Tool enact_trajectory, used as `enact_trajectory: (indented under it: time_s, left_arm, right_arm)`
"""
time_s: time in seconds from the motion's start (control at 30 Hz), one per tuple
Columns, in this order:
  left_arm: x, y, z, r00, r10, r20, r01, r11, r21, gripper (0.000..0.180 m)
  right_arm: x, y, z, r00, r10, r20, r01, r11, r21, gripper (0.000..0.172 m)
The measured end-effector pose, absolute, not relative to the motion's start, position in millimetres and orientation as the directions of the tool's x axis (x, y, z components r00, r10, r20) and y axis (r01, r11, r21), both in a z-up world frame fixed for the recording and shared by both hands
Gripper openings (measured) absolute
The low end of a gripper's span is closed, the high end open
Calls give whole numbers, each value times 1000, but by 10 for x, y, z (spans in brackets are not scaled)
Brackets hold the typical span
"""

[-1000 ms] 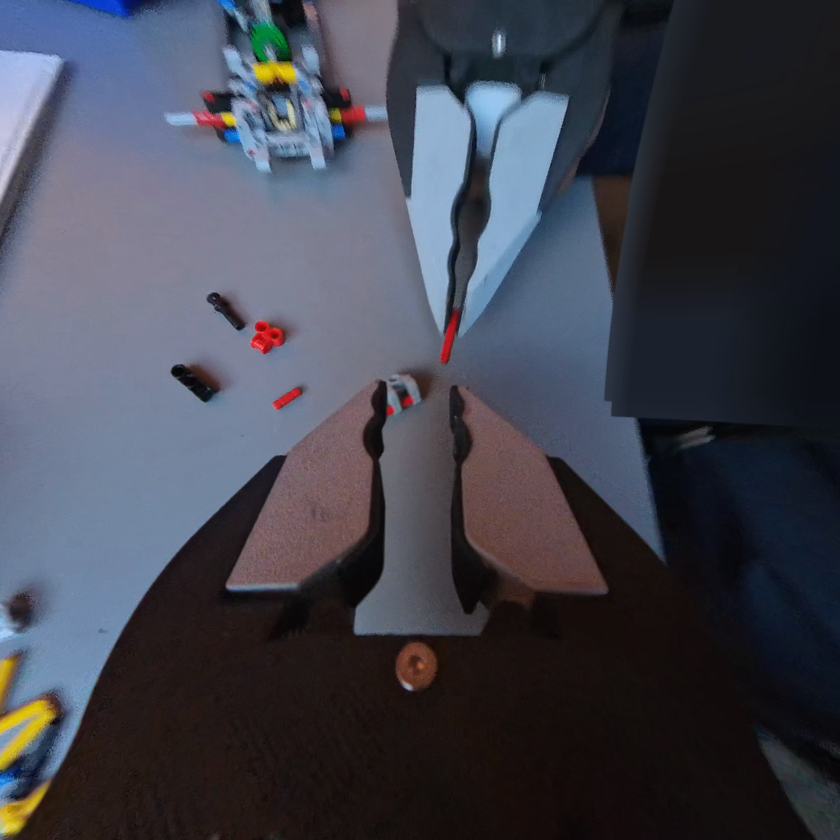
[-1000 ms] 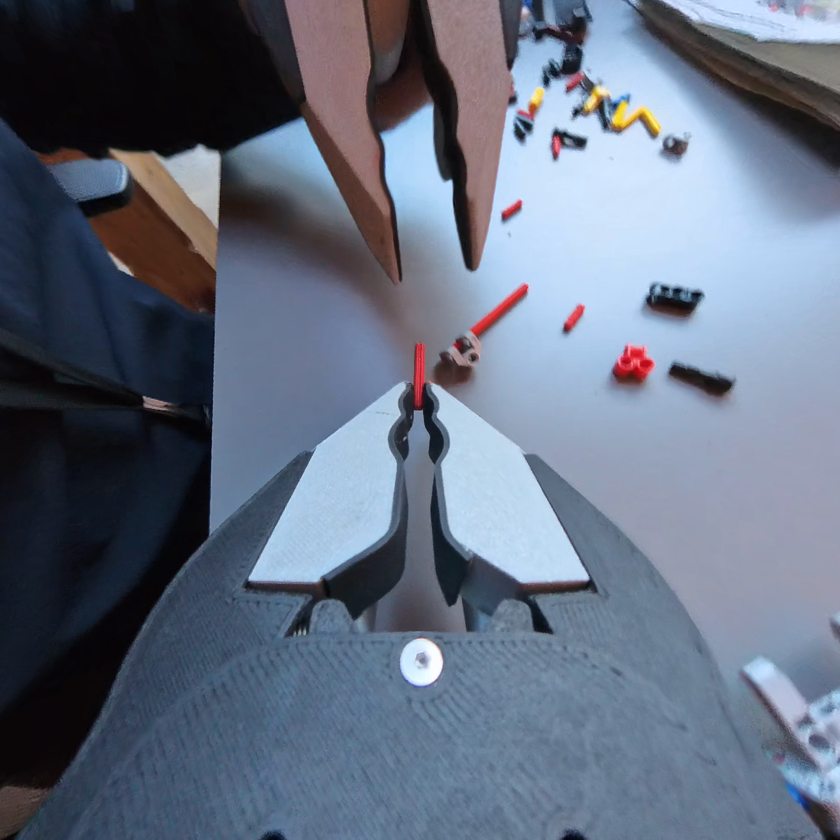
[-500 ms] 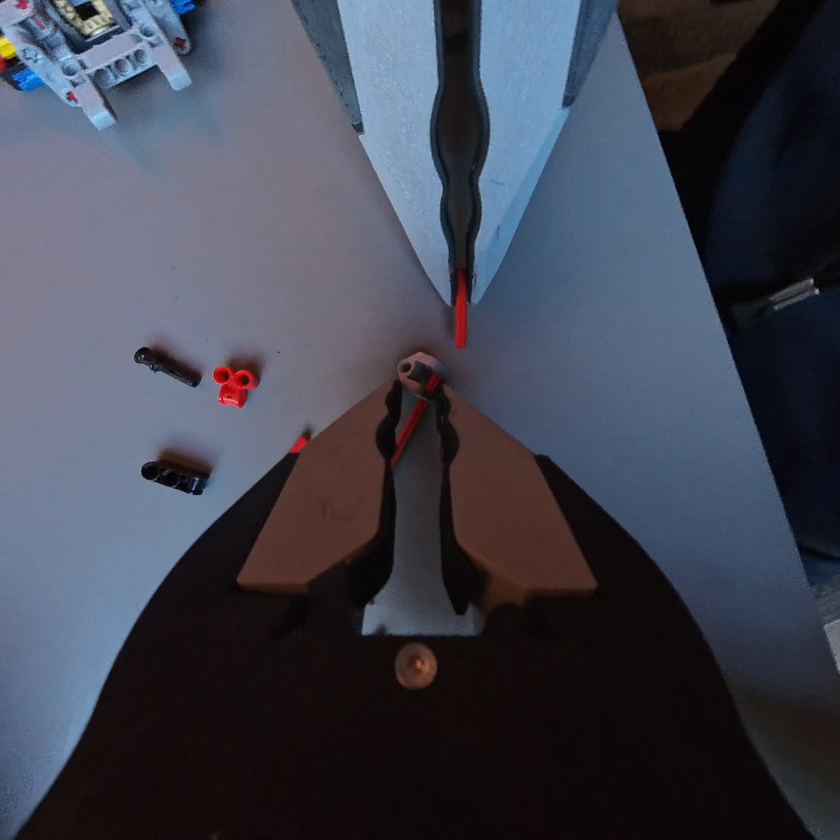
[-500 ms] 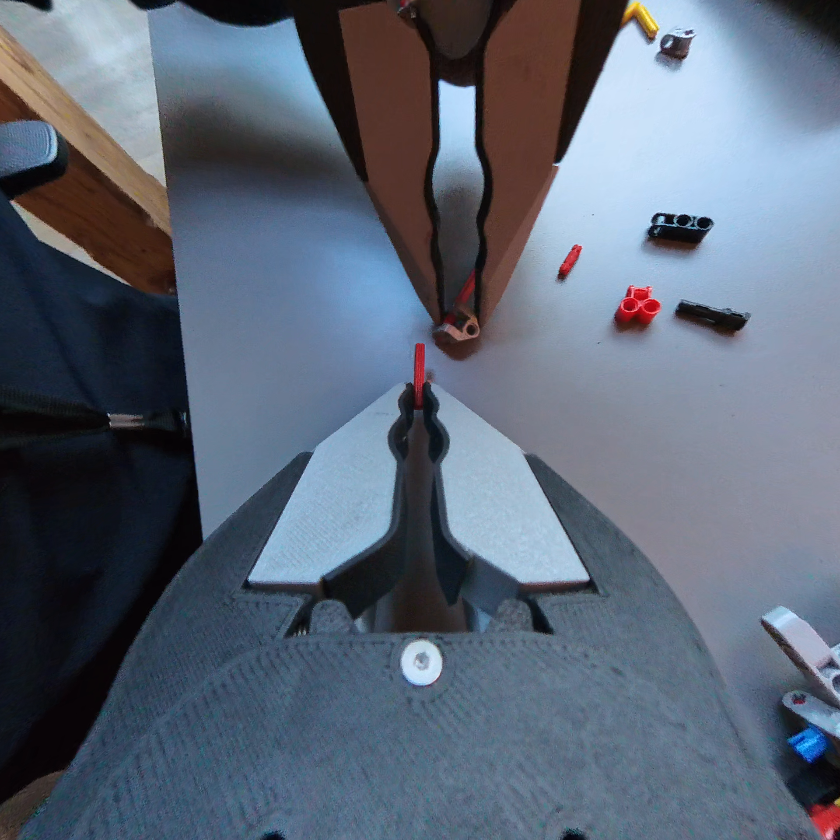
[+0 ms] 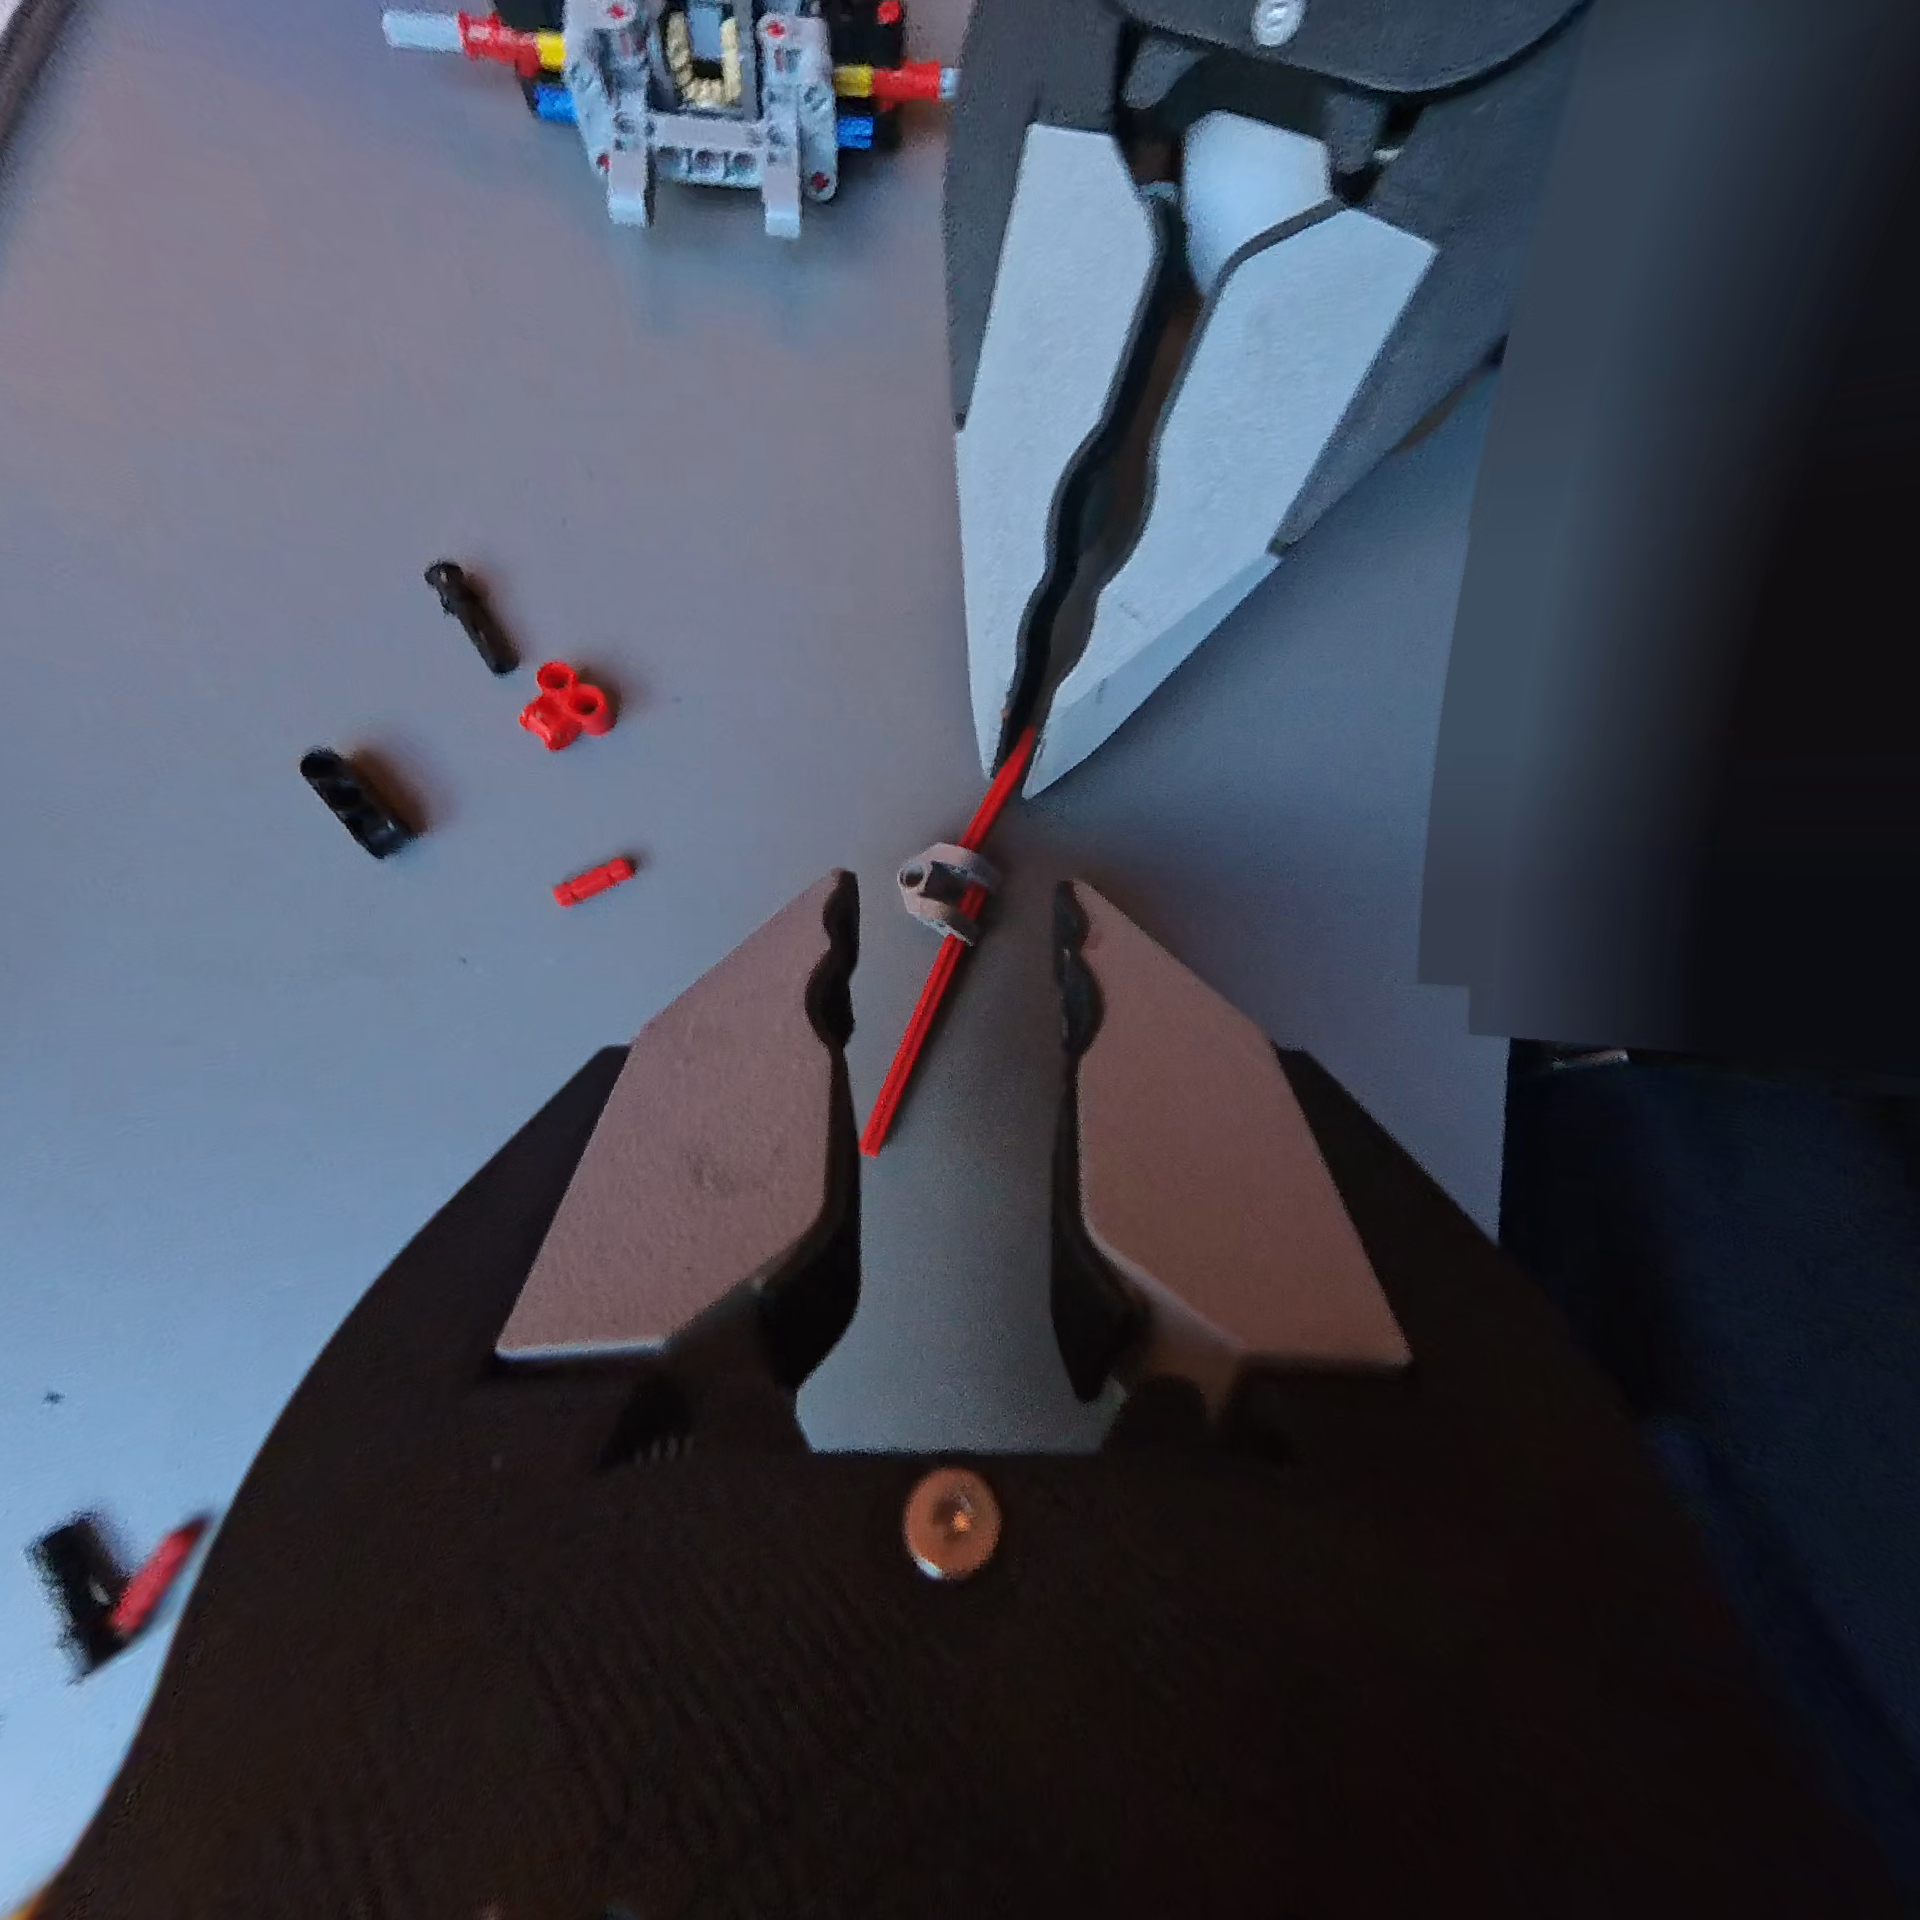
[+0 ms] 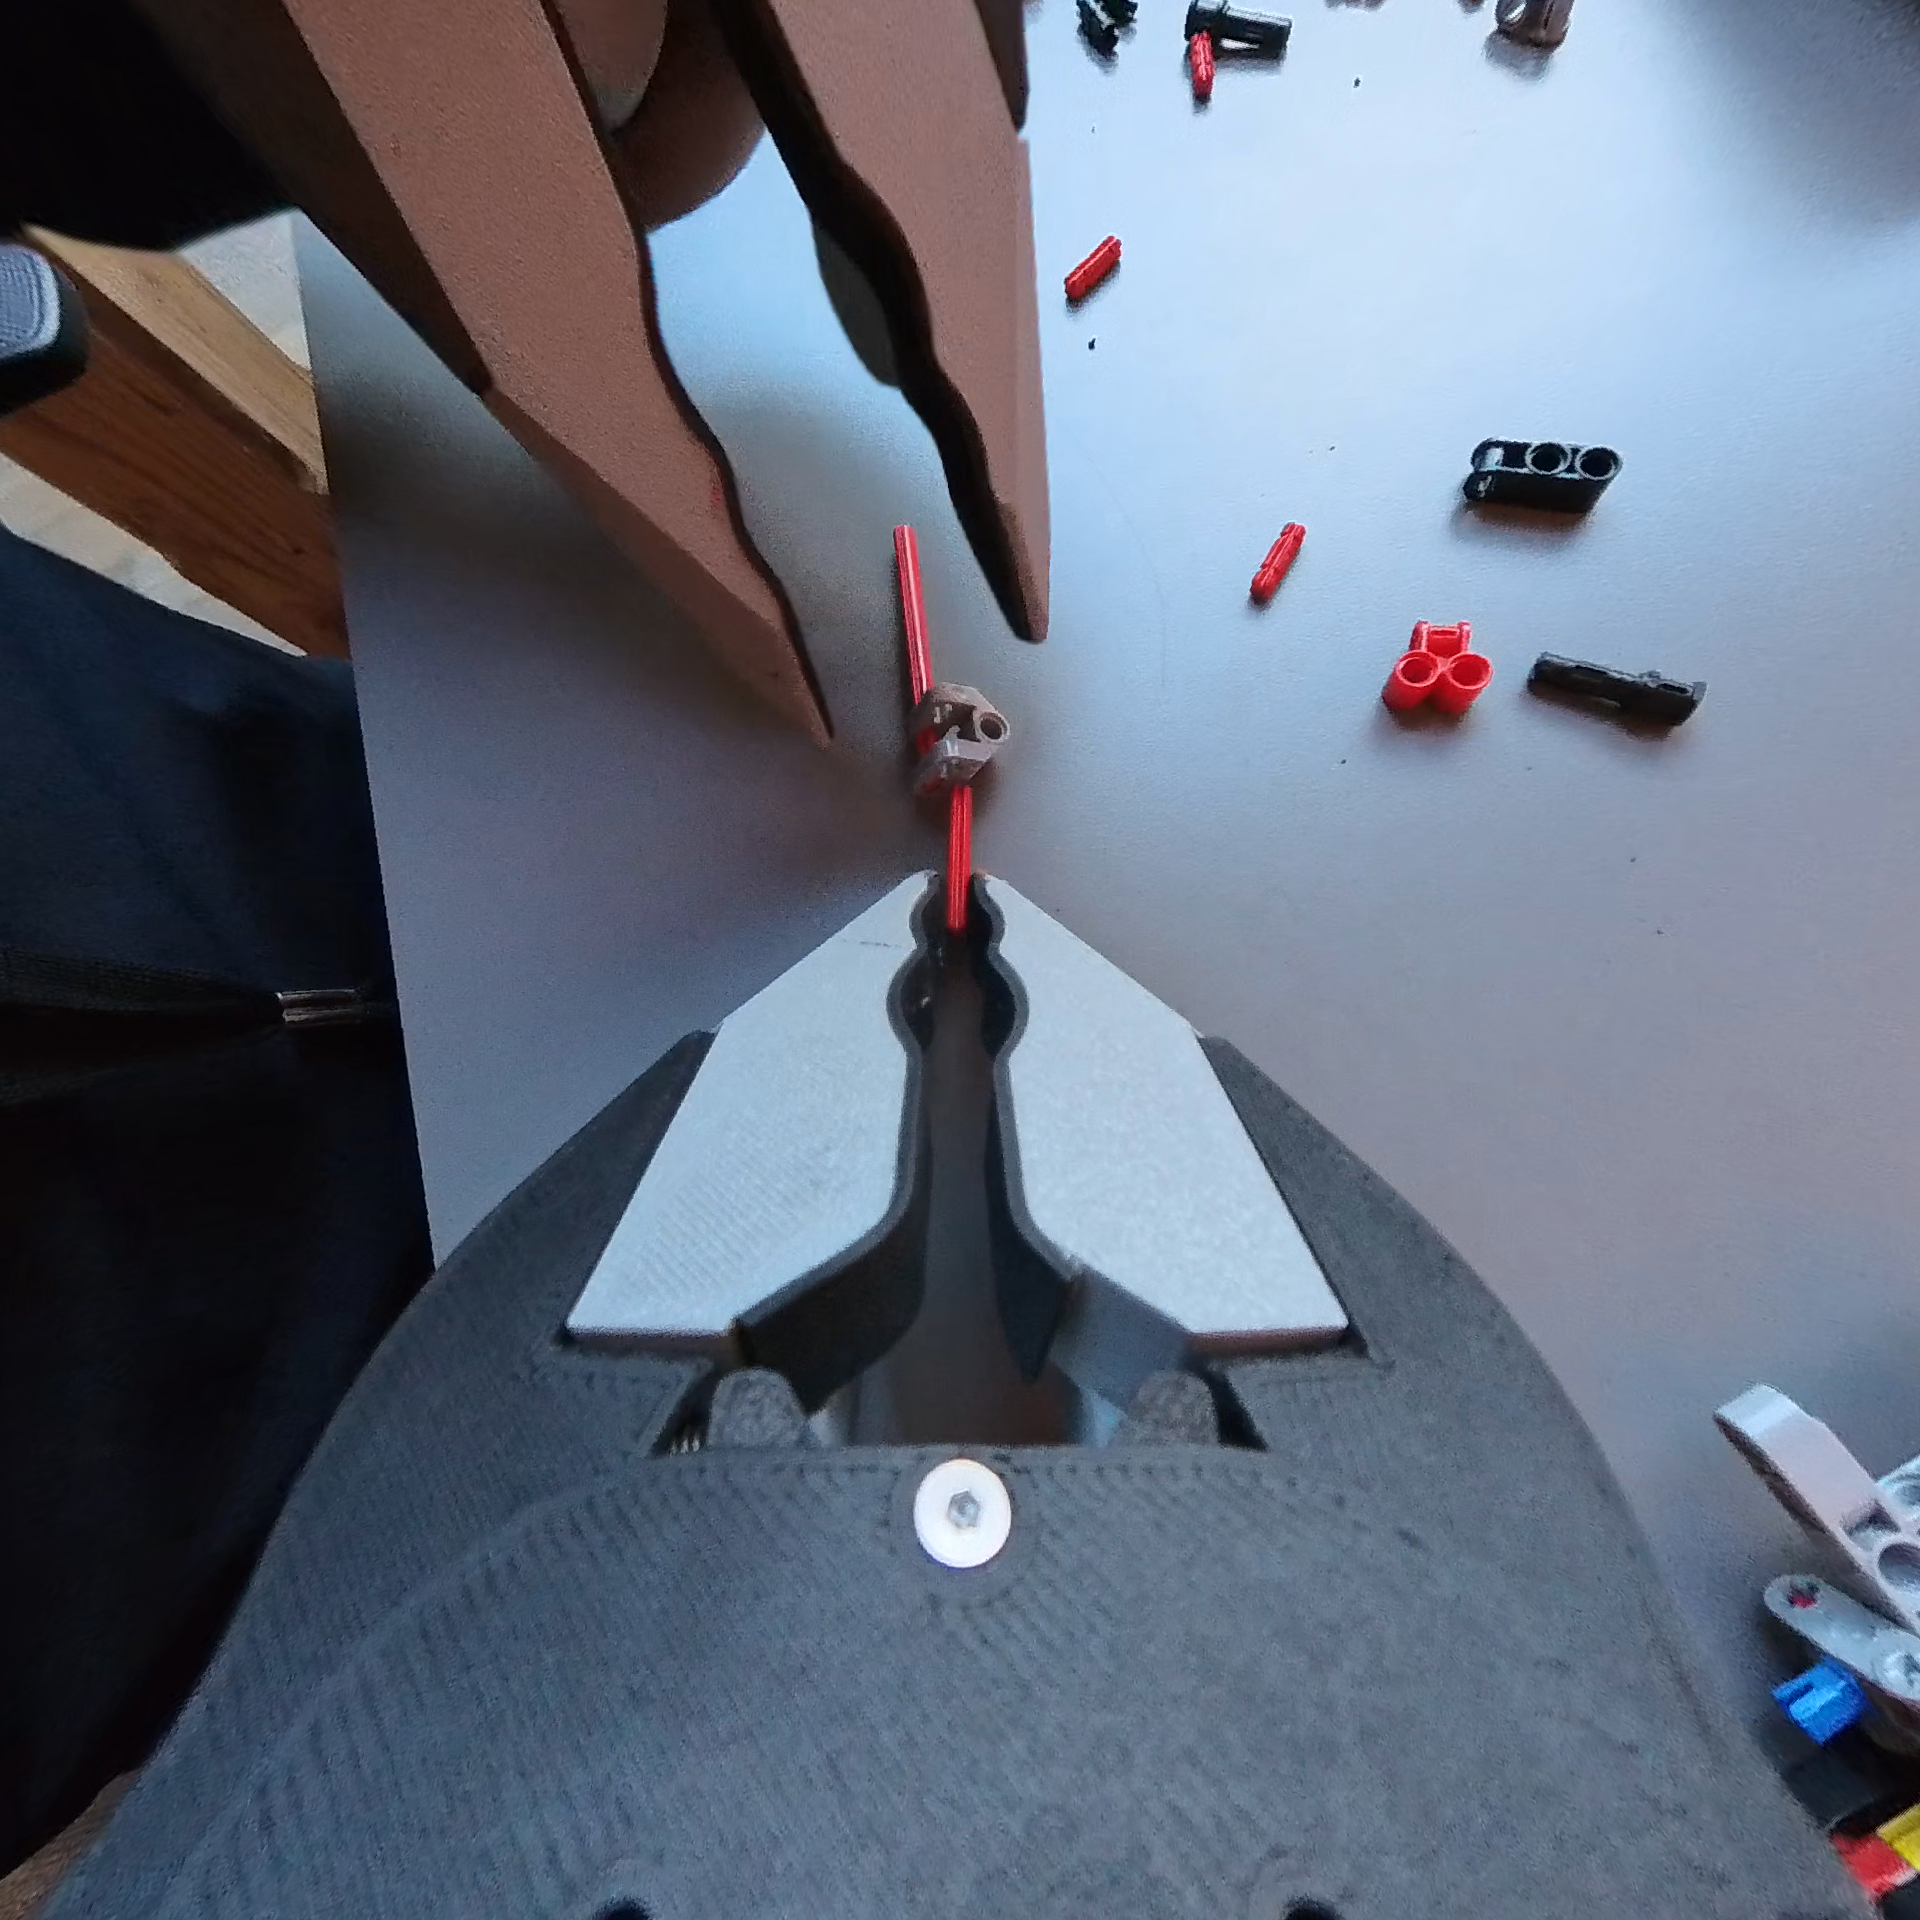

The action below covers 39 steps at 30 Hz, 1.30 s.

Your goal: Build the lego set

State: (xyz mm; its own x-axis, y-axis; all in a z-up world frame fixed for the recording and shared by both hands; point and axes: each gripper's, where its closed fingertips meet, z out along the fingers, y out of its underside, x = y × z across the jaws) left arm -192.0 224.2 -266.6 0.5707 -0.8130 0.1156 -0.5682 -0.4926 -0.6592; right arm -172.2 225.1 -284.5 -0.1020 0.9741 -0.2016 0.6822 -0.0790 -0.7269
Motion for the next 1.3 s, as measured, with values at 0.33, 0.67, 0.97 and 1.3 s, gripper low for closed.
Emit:
enact_trajectory:
  time_s: [0.33,0.67,0.97,1.3]
  left_arm:
    - [-1863,2252,-2868,383,-923,29,-743,-327,-584,19]
    - [-1862,2260,-2862,458,-886,66,-631,-376,-678,19]
    - [-1866,2261,-2864,505,-856,109,-558,-420,-715,18]
    - [-1878,2253,-2869,513,-858,32,-584,-376,-719,18]
  right_arm:
    - [-1715,2217,-2847,-123,972,-199,683,-62,-728,1]
    - [-1713,2196,-2846,-135,970,-202,684,-56,-727,1]
    - [-1726,2201,-2849,-145,972,-187,691,-36,-722,1]
    - [-1739,2203,-2852,-148,974,-171,693,-22,-721,1]
